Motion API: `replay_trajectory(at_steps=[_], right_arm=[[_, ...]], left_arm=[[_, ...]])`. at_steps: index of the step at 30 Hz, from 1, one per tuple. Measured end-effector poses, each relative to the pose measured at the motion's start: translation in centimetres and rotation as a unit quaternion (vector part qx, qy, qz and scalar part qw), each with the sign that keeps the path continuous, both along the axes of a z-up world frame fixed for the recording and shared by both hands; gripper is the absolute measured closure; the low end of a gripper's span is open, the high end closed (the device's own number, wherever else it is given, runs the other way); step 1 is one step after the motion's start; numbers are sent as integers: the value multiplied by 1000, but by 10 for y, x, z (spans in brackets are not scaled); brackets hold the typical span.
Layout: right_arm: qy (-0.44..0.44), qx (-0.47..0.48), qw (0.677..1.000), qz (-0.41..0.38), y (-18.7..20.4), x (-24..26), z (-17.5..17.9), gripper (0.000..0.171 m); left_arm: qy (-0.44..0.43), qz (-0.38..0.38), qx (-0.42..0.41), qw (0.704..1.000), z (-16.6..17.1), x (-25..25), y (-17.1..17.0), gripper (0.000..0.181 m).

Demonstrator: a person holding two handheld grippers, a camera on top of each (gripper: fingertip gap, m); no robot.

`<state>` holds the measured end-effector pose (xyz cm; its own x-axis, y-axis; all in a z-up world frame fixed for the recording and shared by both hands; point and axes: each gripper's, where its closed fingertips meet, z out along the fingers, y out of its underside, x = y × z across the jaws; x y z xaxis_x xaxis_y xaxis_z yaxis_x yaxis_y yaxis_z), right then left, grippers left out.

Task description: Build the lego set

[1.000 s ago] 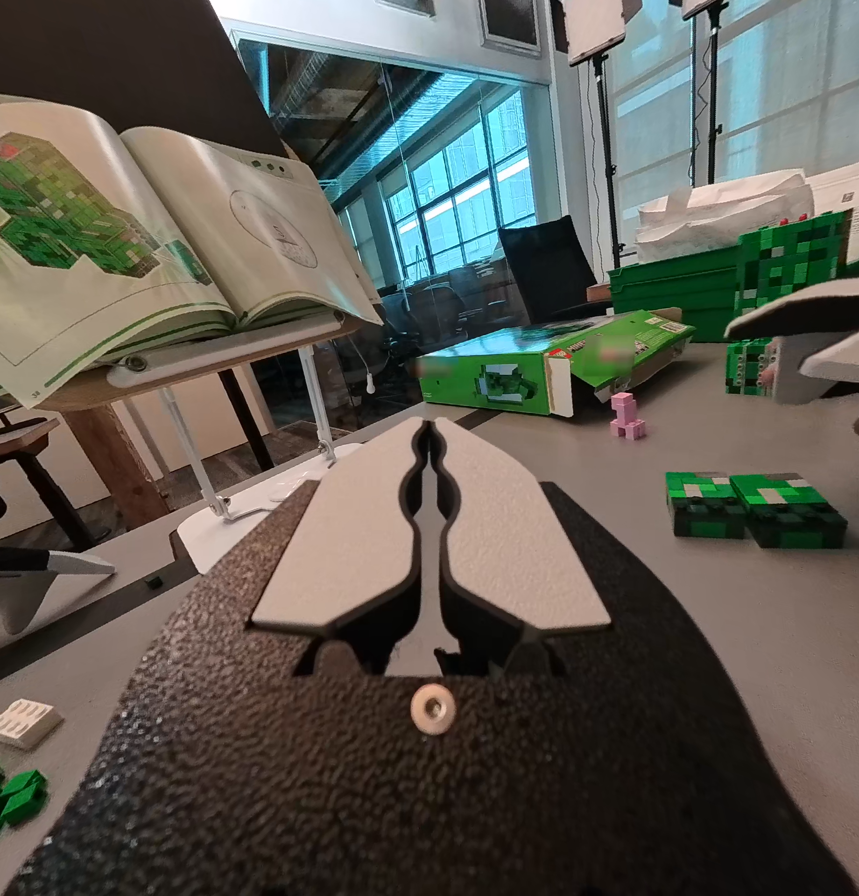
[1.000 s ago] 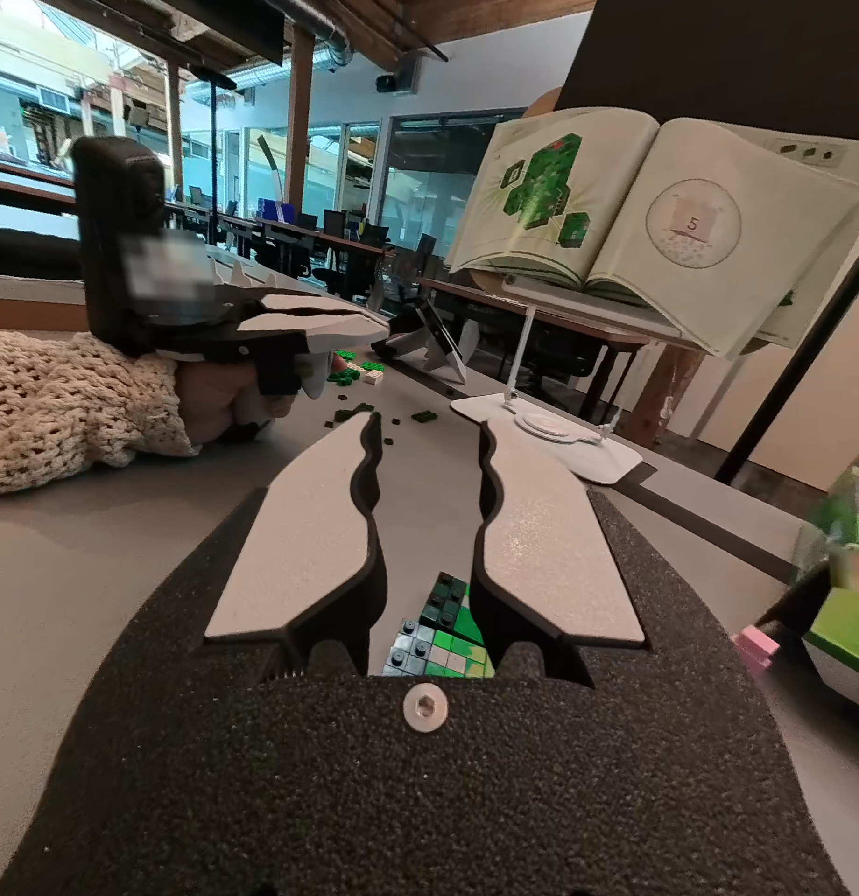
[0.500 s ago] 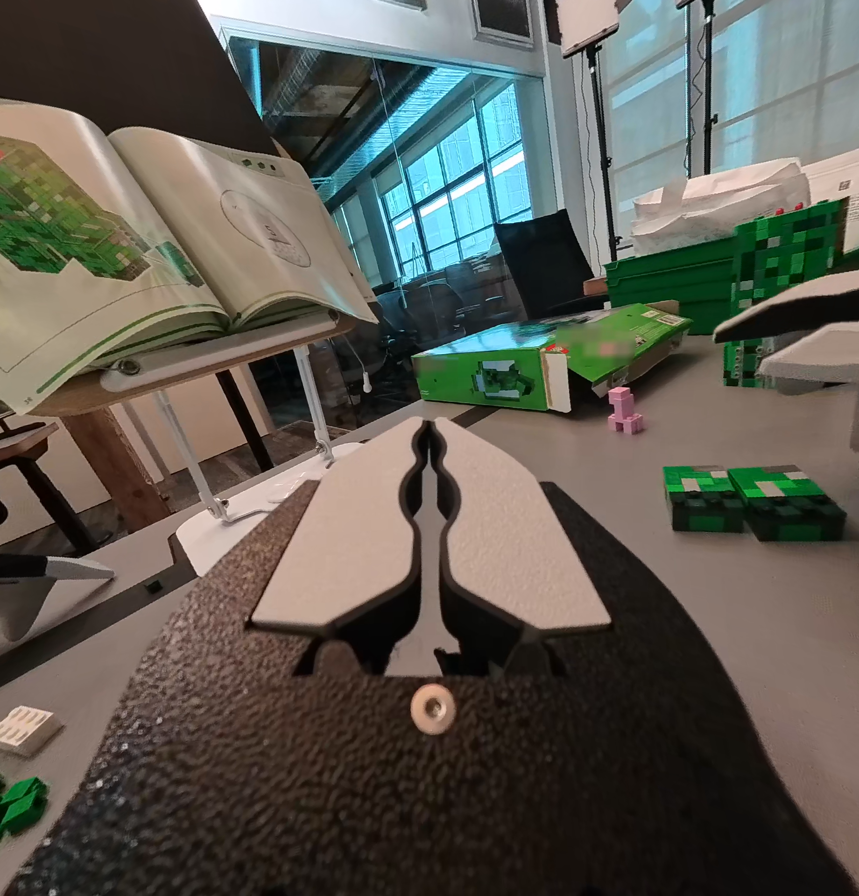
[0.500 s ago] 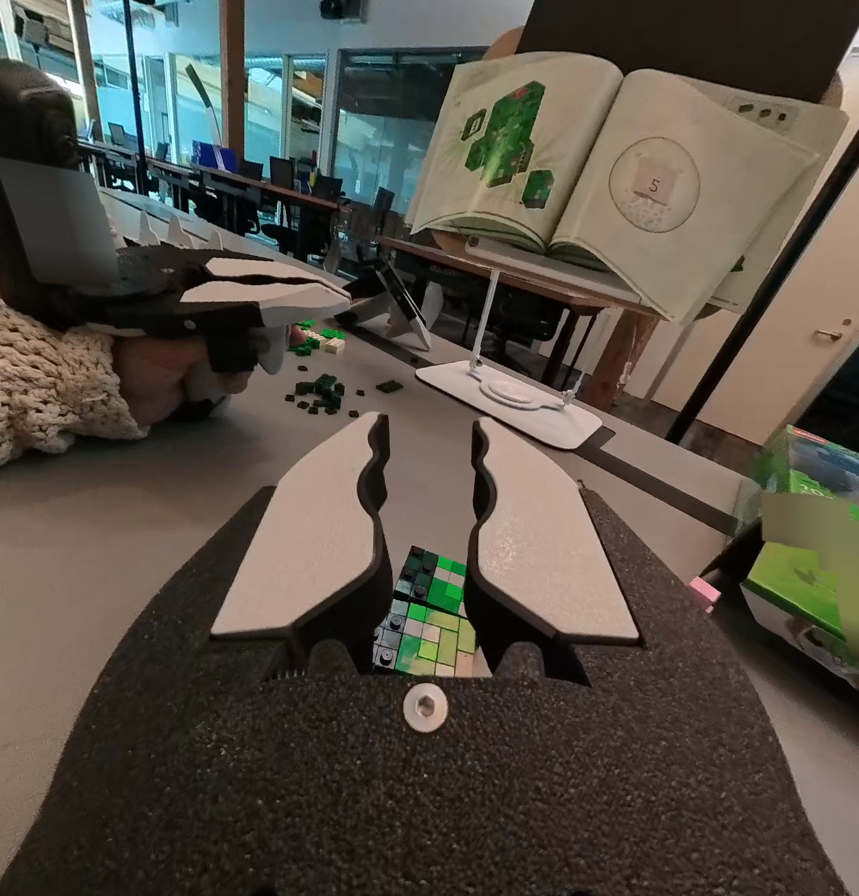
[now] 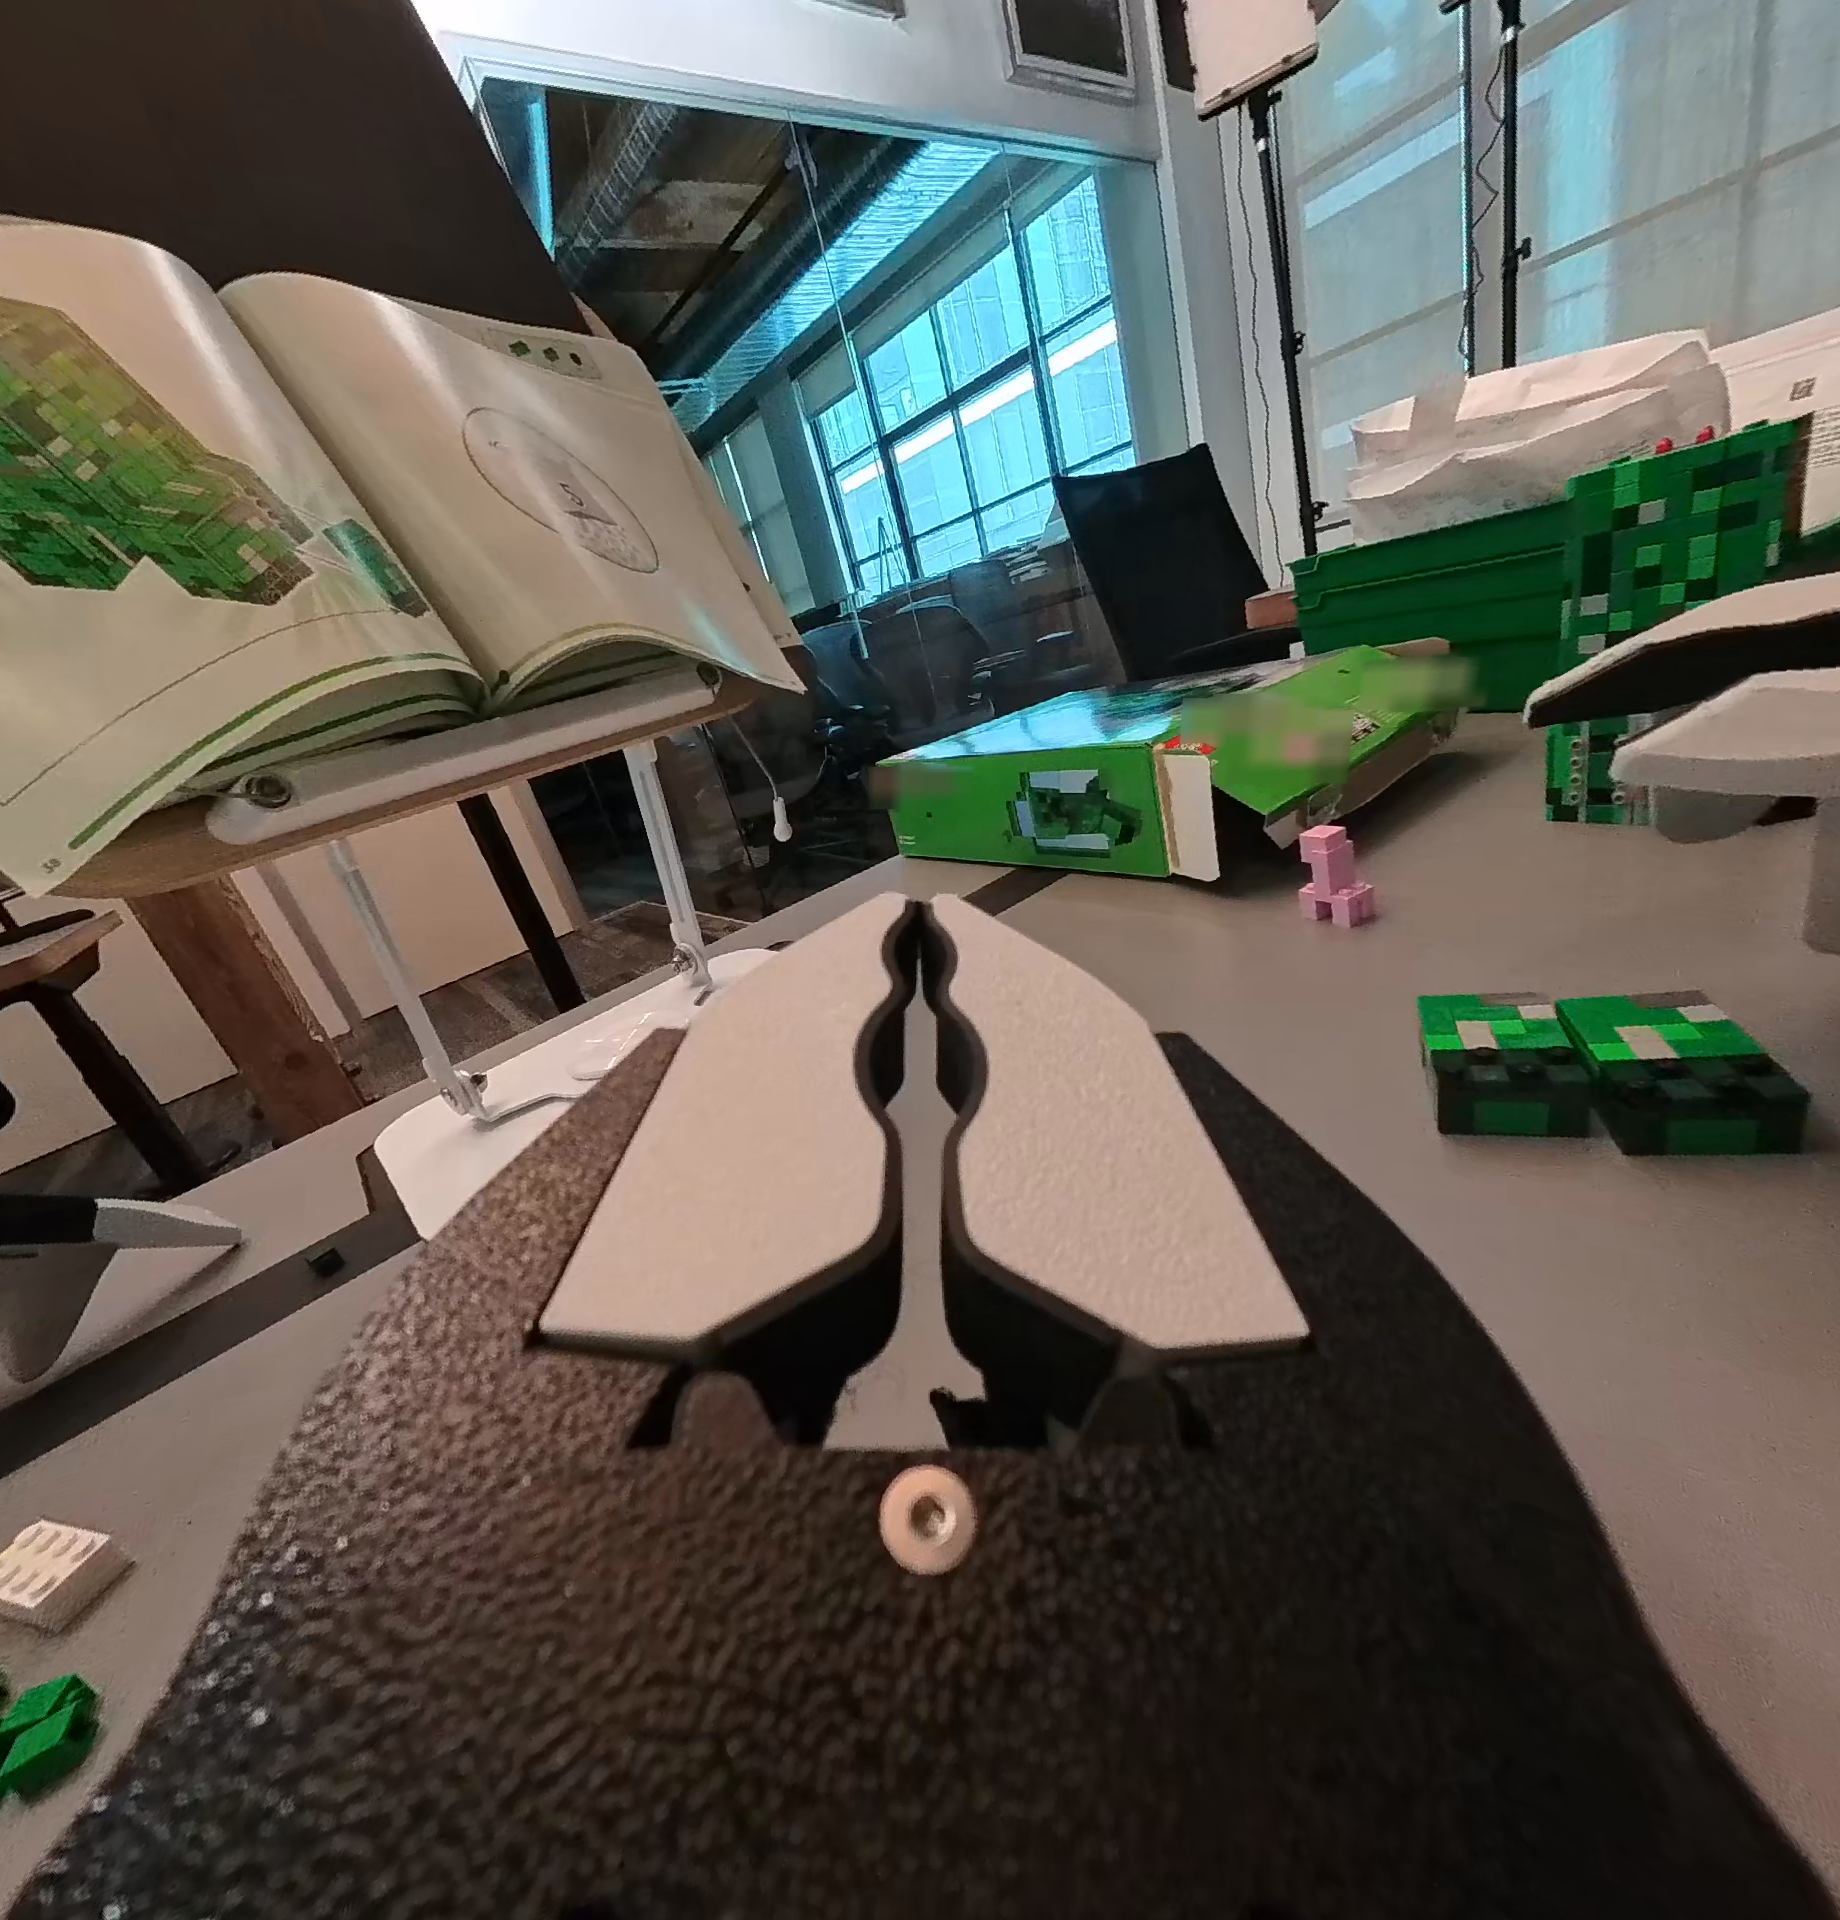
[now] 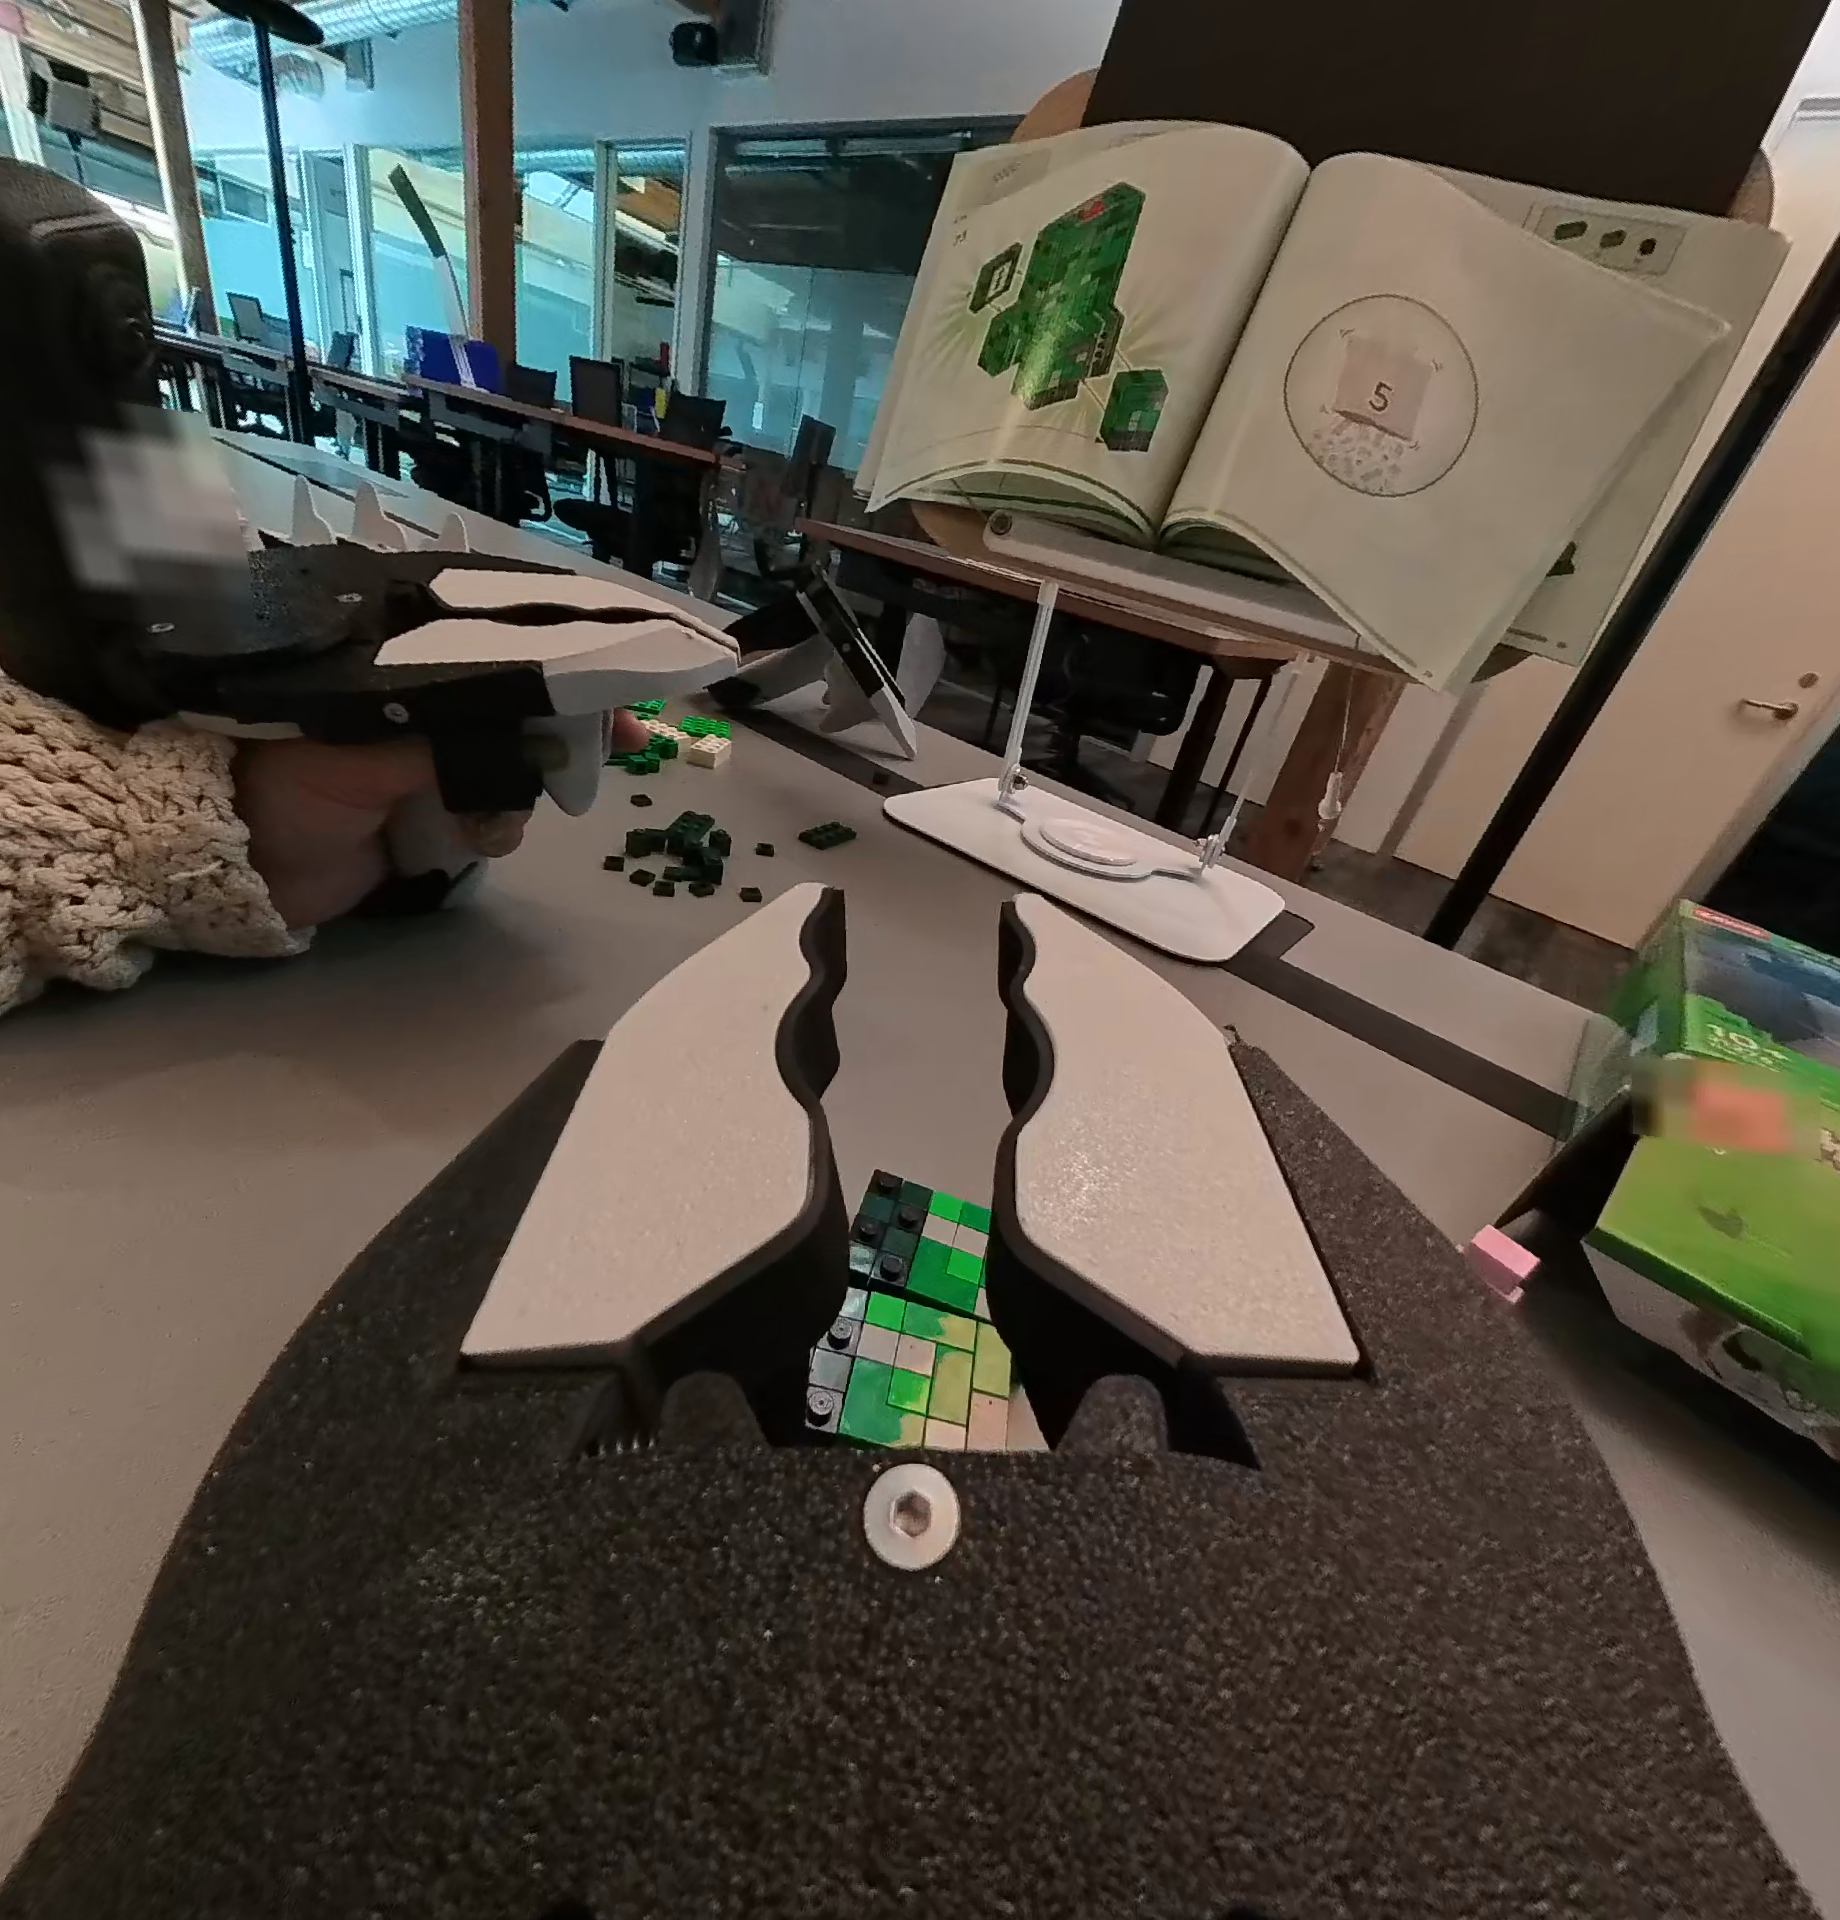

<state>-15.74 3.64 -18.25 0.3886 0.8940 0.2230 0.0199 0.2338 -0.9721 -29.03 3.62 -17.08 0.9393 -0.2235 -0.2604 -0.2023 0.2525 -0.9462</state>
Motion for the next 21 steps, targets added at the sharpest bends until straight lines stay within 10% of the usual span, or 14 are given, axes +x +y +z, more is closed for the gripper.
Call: replay_trajectory(at_steps=[21], right_arm=[[-16, 1, 999, -41, 22, 21, 4, 142]], left_arm=[[4, -2, -1, 1000, -1, 2, 0, 181]])
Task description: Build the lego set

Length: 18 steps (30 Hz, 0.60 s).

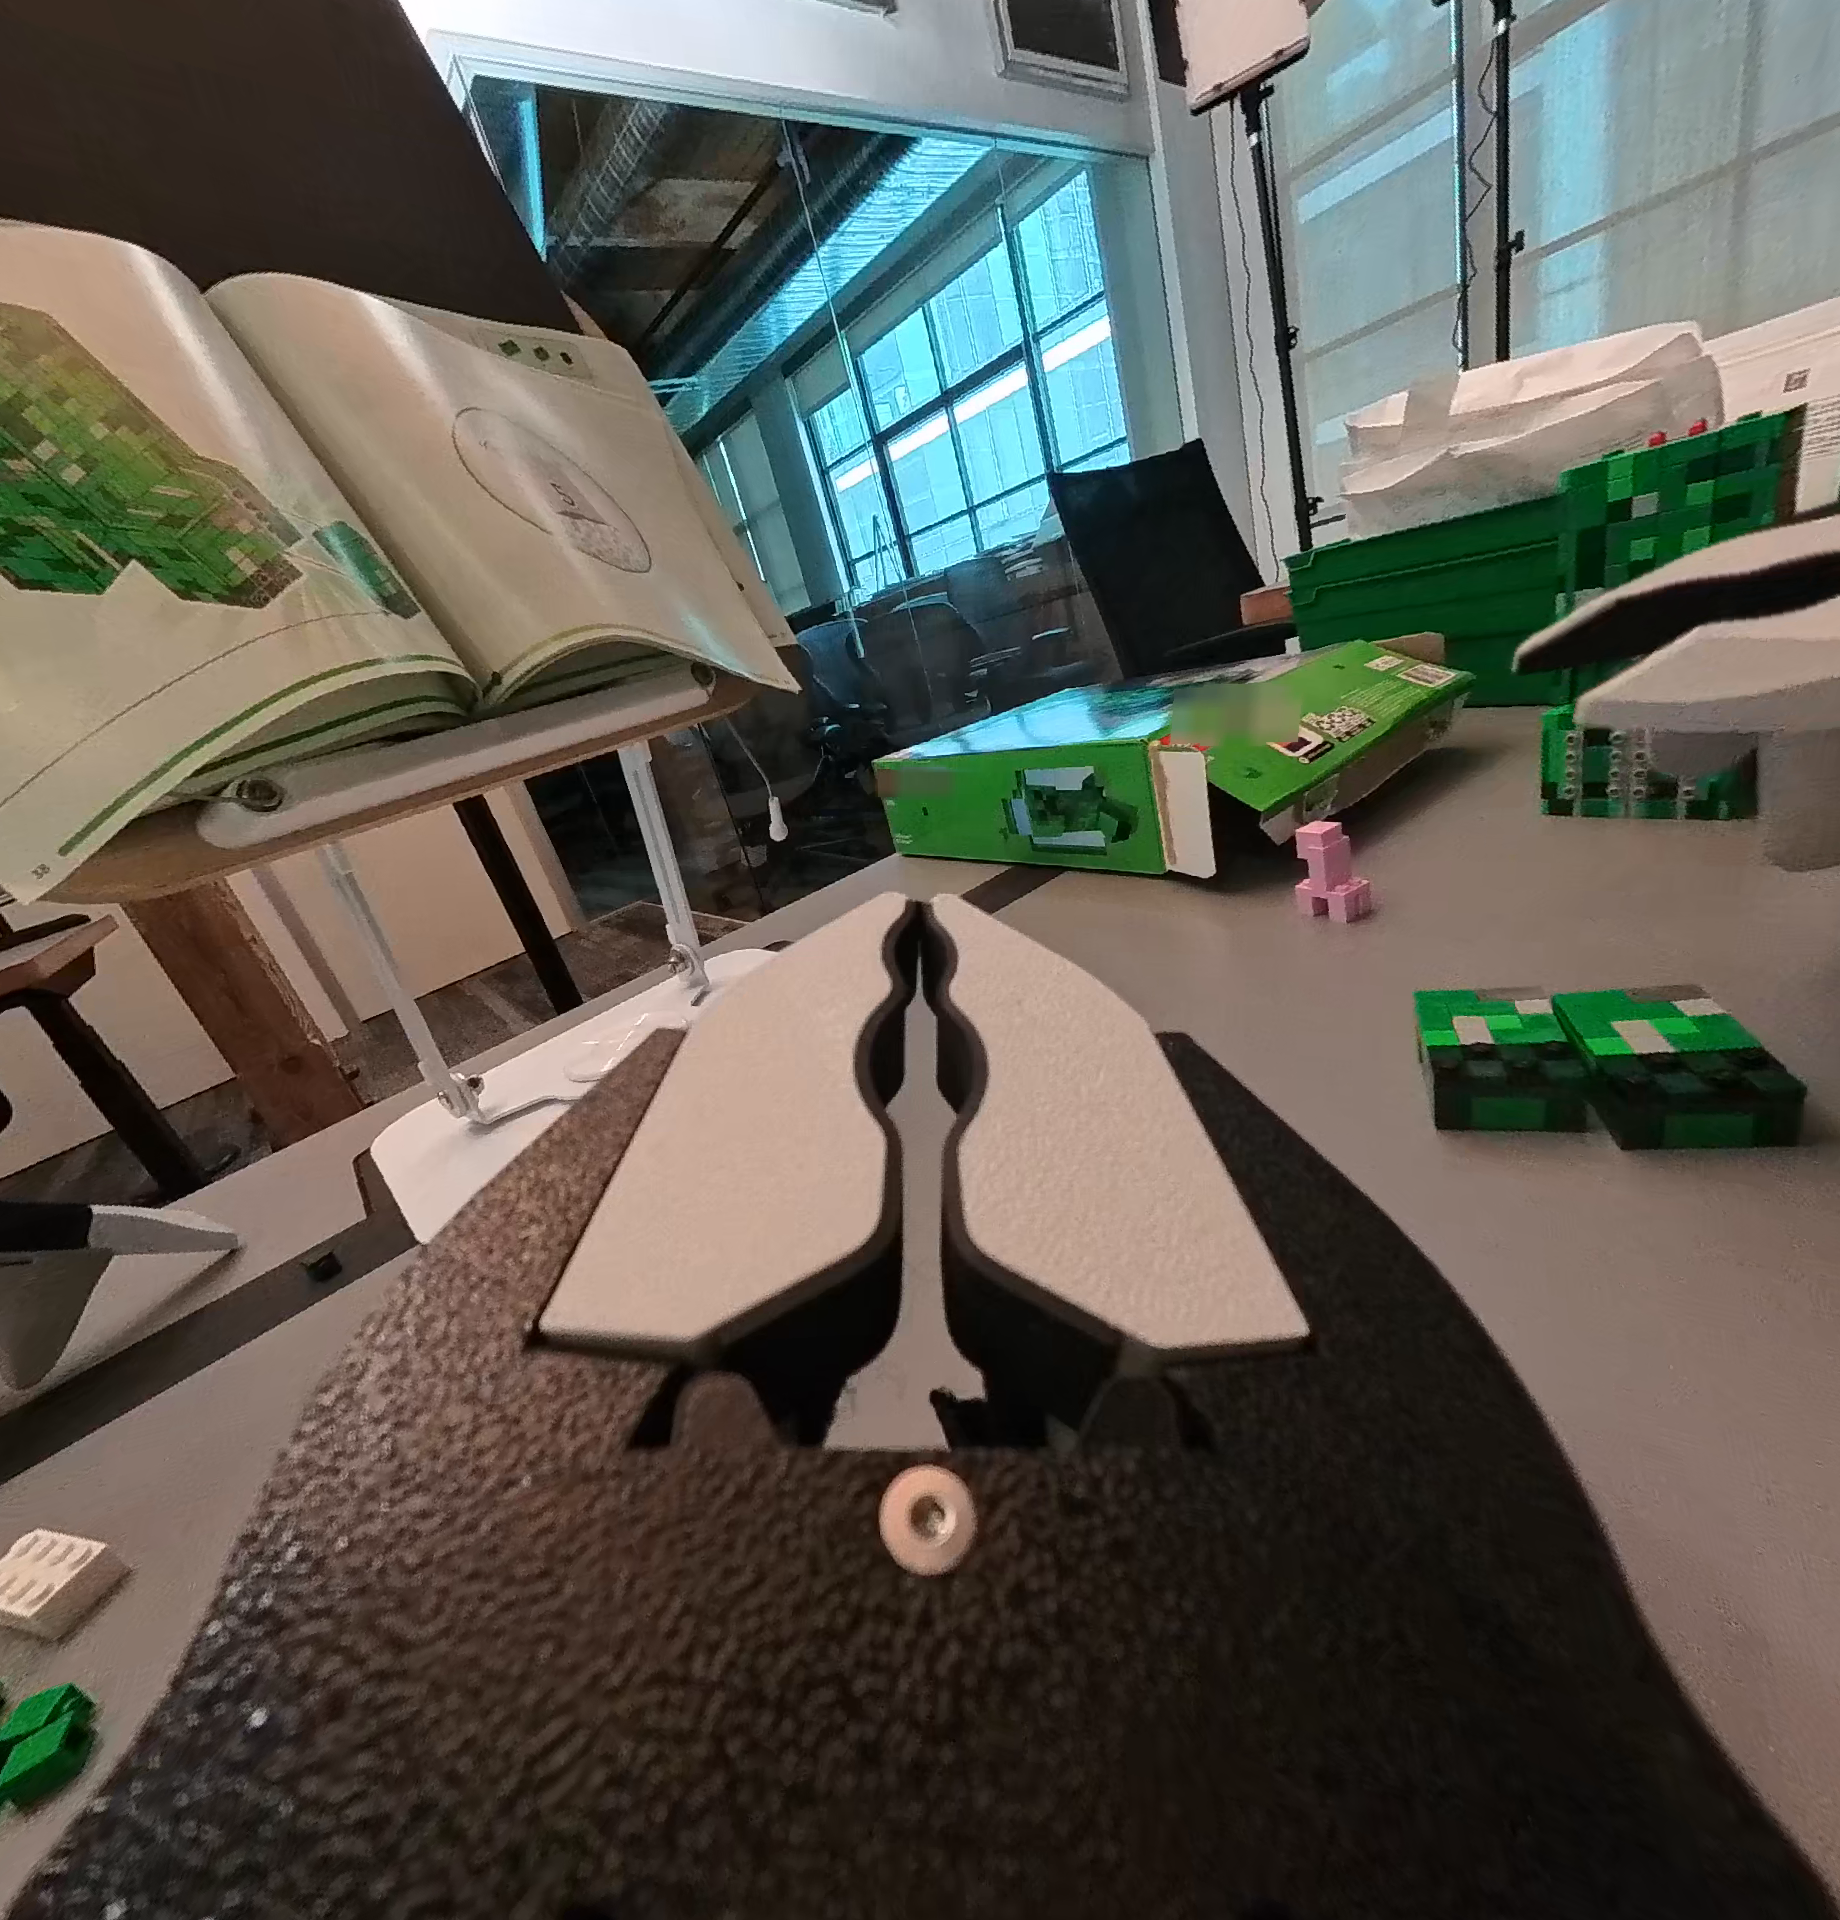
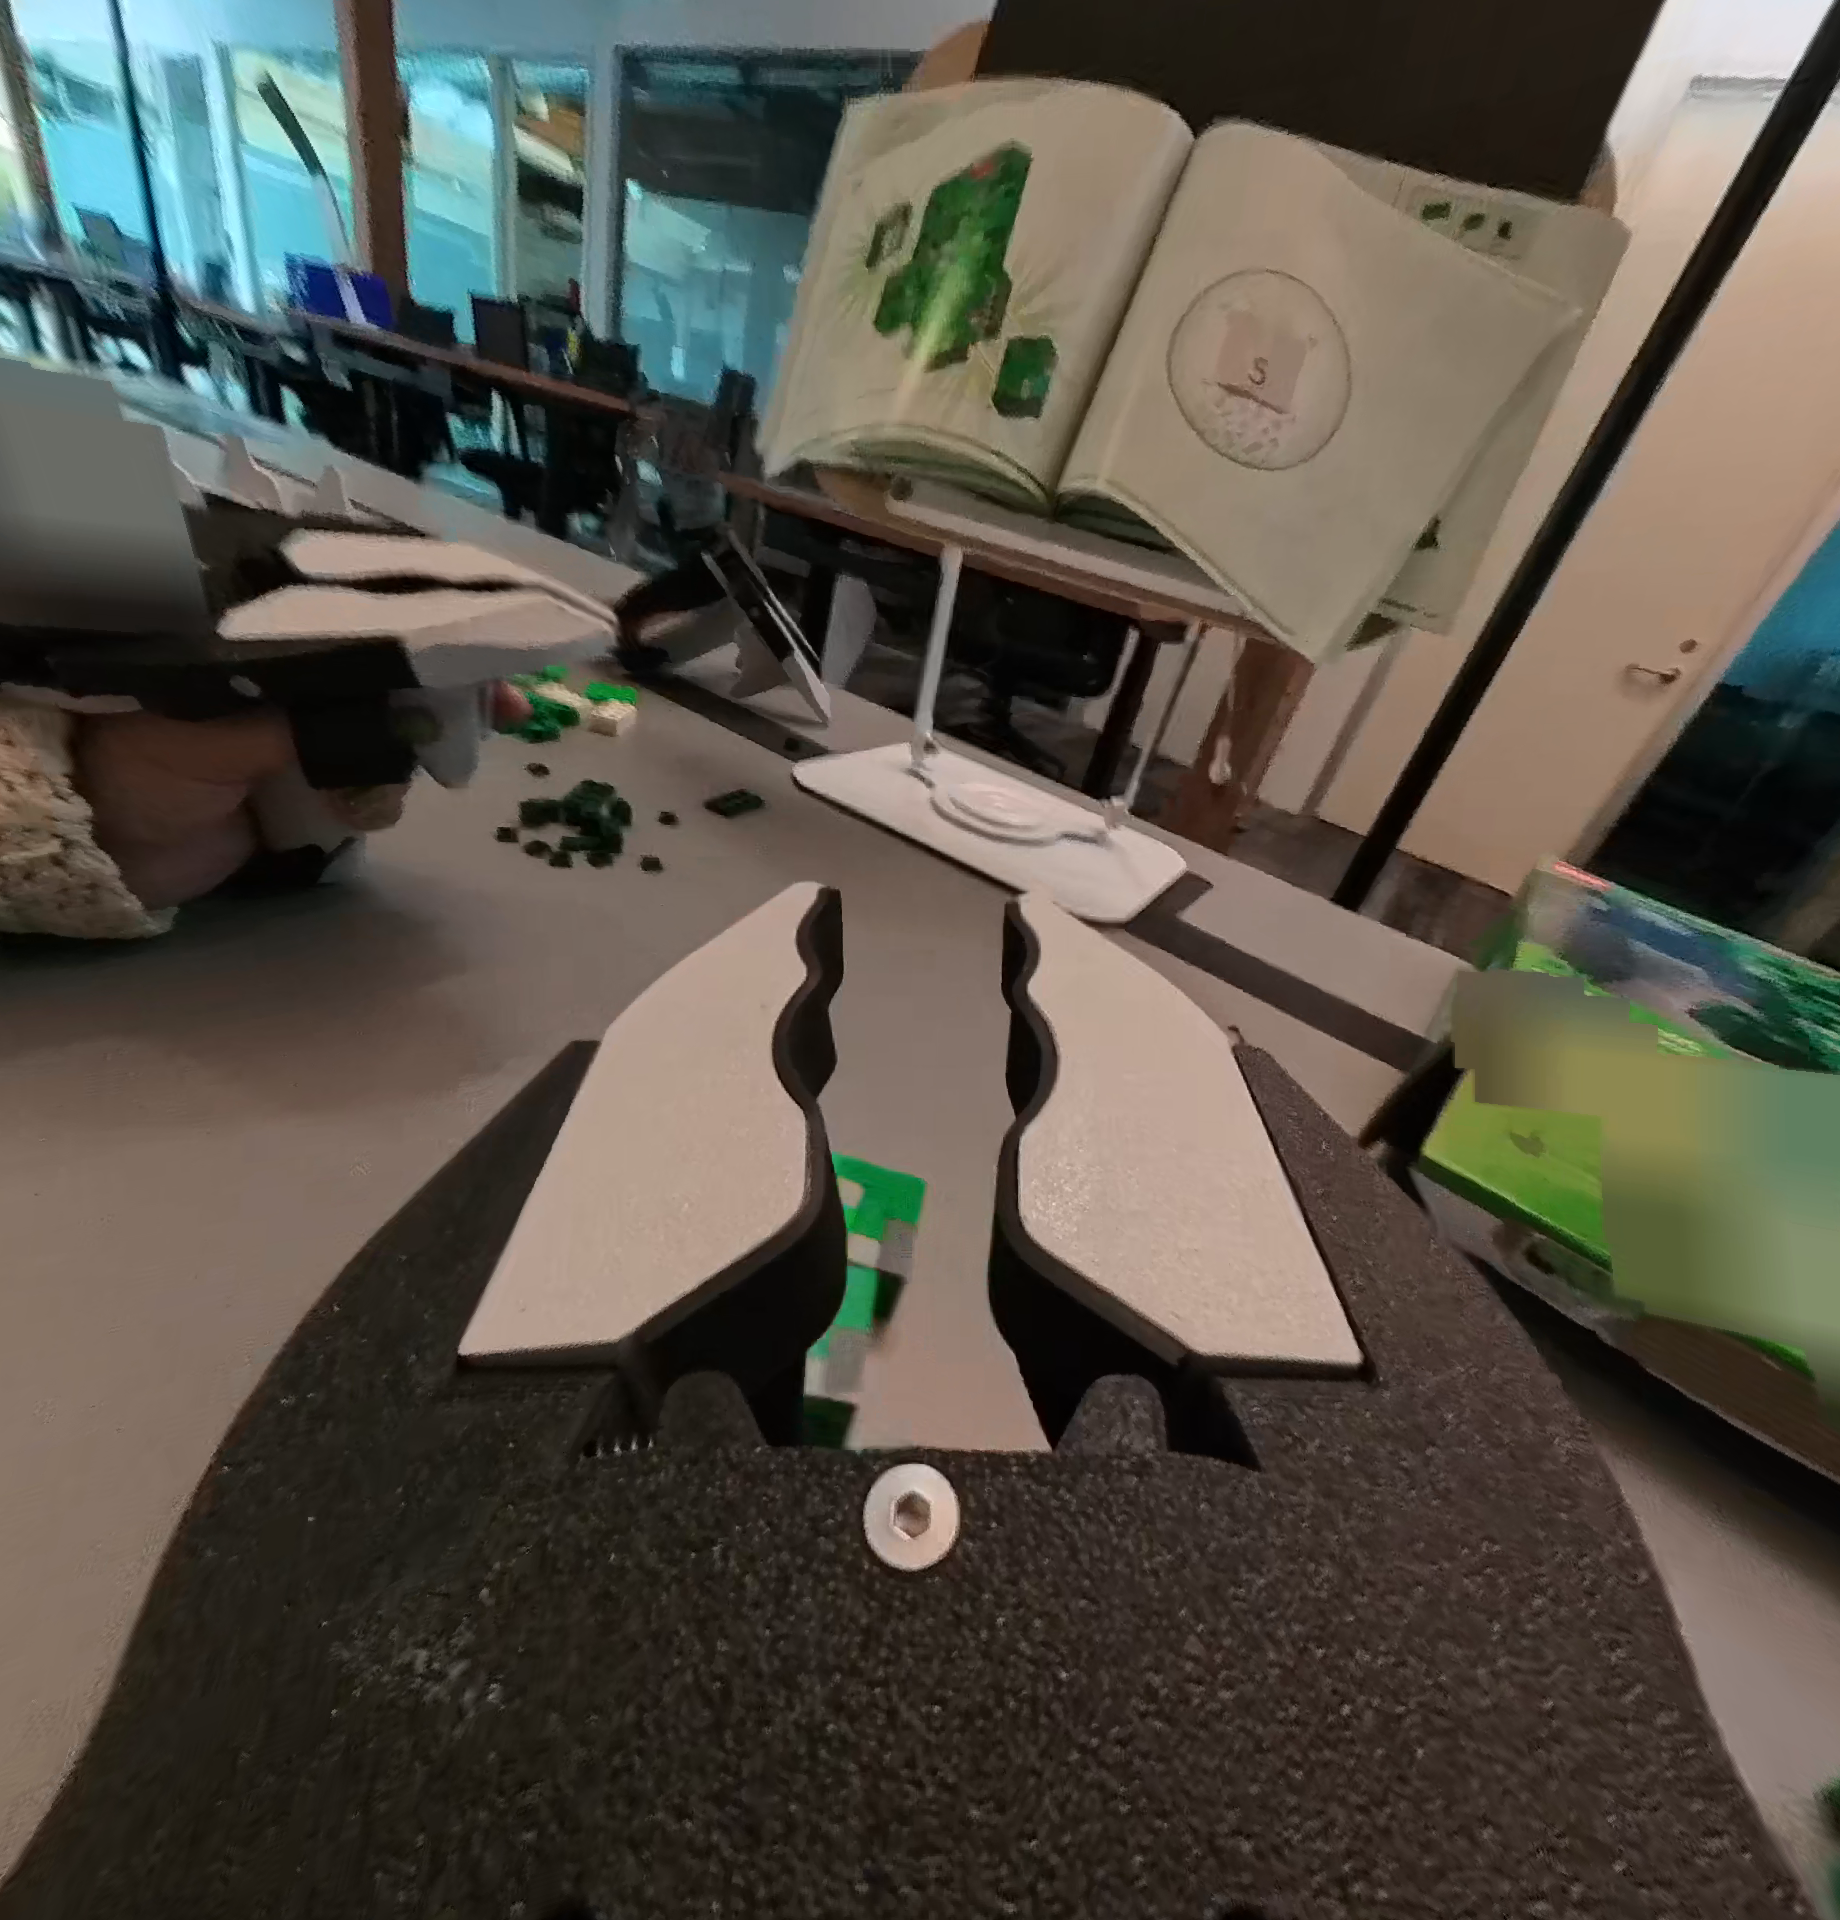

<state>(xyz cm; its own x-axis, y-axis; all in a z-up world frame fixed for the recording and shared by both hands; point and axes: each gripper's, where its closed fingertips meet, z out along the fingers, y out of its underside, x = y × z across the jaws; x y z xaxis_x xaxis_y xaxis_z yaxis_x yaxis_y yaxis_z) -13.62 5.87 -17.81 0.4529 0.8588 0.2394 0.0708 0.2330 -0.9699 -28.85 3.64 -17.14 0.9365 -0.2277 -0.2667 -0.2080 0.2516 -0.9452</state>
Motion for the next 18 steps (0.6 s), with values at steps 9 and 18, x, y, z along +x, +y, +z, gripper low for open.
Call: replay_trajectory(at_steps=[9, 18], right_arm=[[-154, -159, 970, 103, -1, 18, -49, 143], [-267, -193, 937, 116, -16, 18, -86, 106]], left_arm=[[0, -1, 0, 1000, 0, 0, 0, 181], [2, -3, 0, 1000, -1, 1, 1, 181]])
